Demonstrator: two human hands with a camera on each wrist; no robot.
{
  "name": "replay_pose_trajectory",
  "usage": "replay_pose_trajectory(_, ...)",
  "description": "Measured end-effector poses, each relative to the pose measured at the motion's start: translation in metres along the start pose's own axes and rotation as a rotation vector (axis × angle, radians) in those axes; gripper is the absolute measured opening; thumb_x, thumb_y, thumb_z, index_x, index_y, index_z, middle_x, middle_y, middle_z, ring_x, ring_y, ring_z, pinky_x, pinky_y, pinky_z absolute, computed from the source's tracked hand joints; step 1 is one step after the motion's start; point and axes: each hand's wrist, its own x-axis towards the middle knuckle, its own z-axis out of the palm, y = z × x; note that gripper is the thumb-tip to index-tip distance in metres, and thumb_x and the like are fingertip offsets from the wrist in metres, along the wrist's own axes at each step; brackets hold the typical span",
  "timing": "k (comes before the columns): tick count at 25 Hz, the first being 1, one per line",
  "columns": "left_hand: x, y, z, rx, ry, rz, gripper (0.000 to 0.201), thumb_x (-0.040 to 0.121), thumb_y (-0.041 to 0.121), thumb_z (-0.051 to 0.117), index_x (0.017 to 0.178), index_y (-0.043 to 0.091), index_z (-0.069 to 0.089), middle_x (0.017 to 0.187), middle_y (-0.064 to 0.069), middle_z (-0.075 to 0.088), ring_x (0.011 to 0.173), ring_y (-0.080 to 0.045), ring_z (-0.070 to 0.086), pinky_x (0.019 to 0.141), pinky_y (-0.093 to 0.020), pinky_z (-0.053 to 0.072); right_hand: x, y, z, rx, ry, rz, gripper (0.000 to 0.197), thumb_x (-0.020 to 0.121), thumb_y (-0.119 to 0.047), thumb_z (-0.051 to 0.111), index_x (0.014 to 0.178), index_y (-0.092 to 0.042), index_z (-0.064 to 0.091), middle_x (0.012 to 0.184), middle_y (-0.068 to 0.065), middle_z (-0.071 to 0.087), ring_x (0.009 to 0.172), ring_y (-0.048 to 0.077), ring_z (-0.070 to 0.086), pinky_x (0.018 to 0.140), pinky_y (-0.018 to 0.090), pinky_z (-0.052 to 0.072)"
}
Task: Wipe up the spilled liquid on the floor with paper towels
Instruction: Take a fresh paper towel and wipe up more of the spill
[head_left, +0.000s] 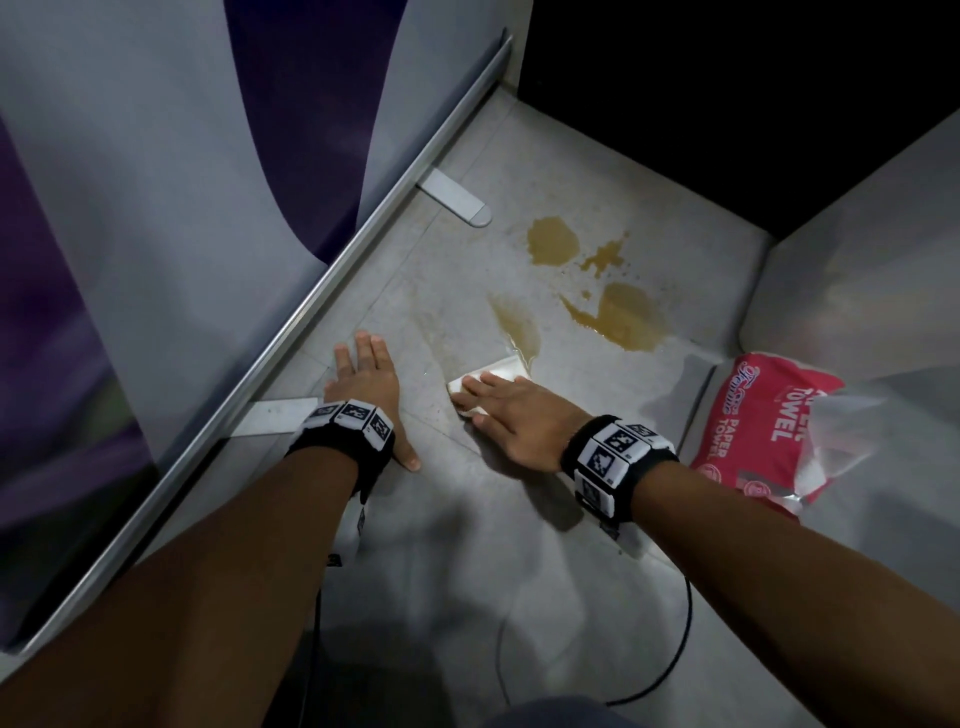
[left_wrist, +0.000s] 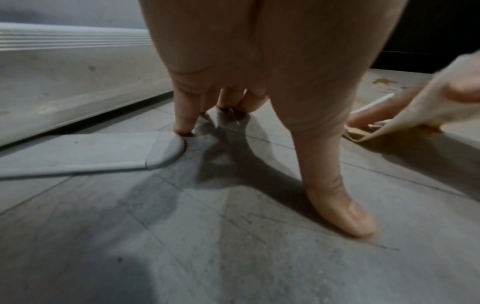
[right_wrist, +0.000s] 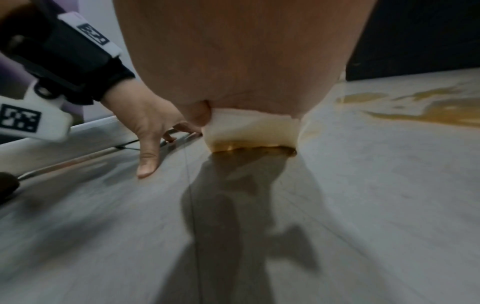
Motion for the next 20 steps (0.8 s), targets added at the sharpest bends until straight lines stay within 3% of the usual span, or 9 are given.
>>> replay_pose_trajectory(2, 0.001, 0.000, 0.000, 0.007, -0.002, -0.007, 0.173, 0.036, 0.053, 0.096, 0.148, 0.002, -0.026, 0.158, -0.017, -0.029, 0.147, -0.043, -0.017, 0.119, -0.055, 0.021, -0.008, 0.000, 0.007, -0.123, 0.141, -0.066, 0.047, 0.102, -0.040, 0.034, 0.140, -0.020, 0.054, 0.148, 0.004, 0.051, 0.137, 0.026, 0.042, 0.113, 0.047, 0.032)
replay_pose_trajectory(4, 0.001, 0.000, 0.001, 0.018, -0.005, -0.005, 0.174, 0.036, 0.055, 0.095, 0.148, 0.002, -0.026, 0.158, -0.018, -0.028, 0.146, -0.043, -0.017, 0.119, -0.055, 0.020, -0.018, 0.004, 0.020, -0.167, 0.262, -0.096, 0.039, 0.093, -0.034, 0.051, 0.127, -0.018, 0.061, 0.130, 0.005, 0.059, 0.120, 0.027, 0.051, 0.103, 0.045, 0.039)
replay_pose_trajectory(6, 0.002, 0.000, 0.000, 0.022, -0.011, -0.008, 0.174, 0.035, 0.055, 0.095, 0.148, 0.001, -0.026, 0.158, -0.018, -0.029, 0.146, -0.044, -0.017, 0.119, -0.055, 0.019, -0.025, 0.008, 0.026, -0.128, 0.402, -0.084, 0.026, 0.089, -0.025, 0.060, 0.113, -0.015, 0.064, 0.107, 0.006, 0.061, 0.100, 0.028, 0.055, 0.091, 0.043, 0.043)
replay_pose_trajectory(8, 0.003, 0.001, 0.000, 0.021, -0.015, -0.018, 0.174, 0.035, 0.055, 0.095, 0.148, 0.001, -0.027, 0.157, -0.018, -0.029, 0.146, -0.044, -0.018, 0.119, -0.056, 0.019, -0.024, 0.012, 0.020, -0.115, 0.493, -0.050, 0.022, 0.087, -0.021, 0.065, 0.108, -0.014, 0.064, 0.097, 0.005, 0.061, 0.090, 0.028, 0.055, 0.086, 0.043, 0.043)
replay_pose_trajectory(12, 0.003, 0.001, 0.001, 0.023, -0.009, -0.020, 0.174, 0.036, 0.055, 0.095, 0.148, 0.001, -0.027, 0.158, -0.018, -0.029, 0.146, -0.044, -0.017, 0.119, -0.056, 0.020, 0.007, 0.014, 0.000, -0.188, 0.473, -0.029, 0.037, 0.075, -0.017, 0.070, 0.112, -0.018, 0.064, 0.099, 0.001, 0.065, 0.094, 0.026, 0.056, 0.089, 0.042, 0.042)
replay_pose_trajectory(16, 0.003, 0.001, 0.002, 0.022, -0.003, -0.023, 0.174, 0.036, 0.055, 0.094, 0.148, 0.001, -0.027, 0.158, -0.018, -0.029, 0.146, -0.043, -0.017, 0.119, -0.055, 0.021, 0.028, 0.012, -0.008, -0.254, 0.329, 0.036, 0.061, 0.064, -0.024, 0.074, 0.123, -0.022, 0.059, 0.113, -0.001, 0.061, 0.107, 0.024, 0.053, 0.094, 0.041, 0.038)
replay_pose_trajectory(18, 0.002, 0.001, 0.001, 0.016, 0.004, -0.025, 0.174, 0.035, 0.055, 0.095, 0.148, 0.002, -0.027, 0.158, -0.017, -0.029, 0.146, -0.043, -0.017, 0.118, -0.056, 0.021, 0.029, 0.012, -0.007, -0.279, 0.312, 0.091, 0.059, 0.067, -0.029, 0.070, 0.124, -0.021, 0.059, 0.113, -0.001, 0.062, 0.107, 0.024, 0.054, 0.094, 0.041, 0.036)
replay_pose_trajectory(20, 0.002, 0.001, 0.001, 0.008, 0.000, -0.025, 0.174, 0.035, 0.054, 0.095, 0.148, 0.002, -0.026, 0.158, -0.017, -0.029, 0.146, -0.043, -0.017, 0.118, -0.056, 0.022, 0.027, 0.013, -0.004, -0.316, 0.342, 0.107, 0.042, 0.071, -0.029, 0.067, 0.112, -0.021, 0.064, 0.098, -0.002, 0.064, 0.095, 0.024, 0.055, 0.089, 0.039, 0.034)
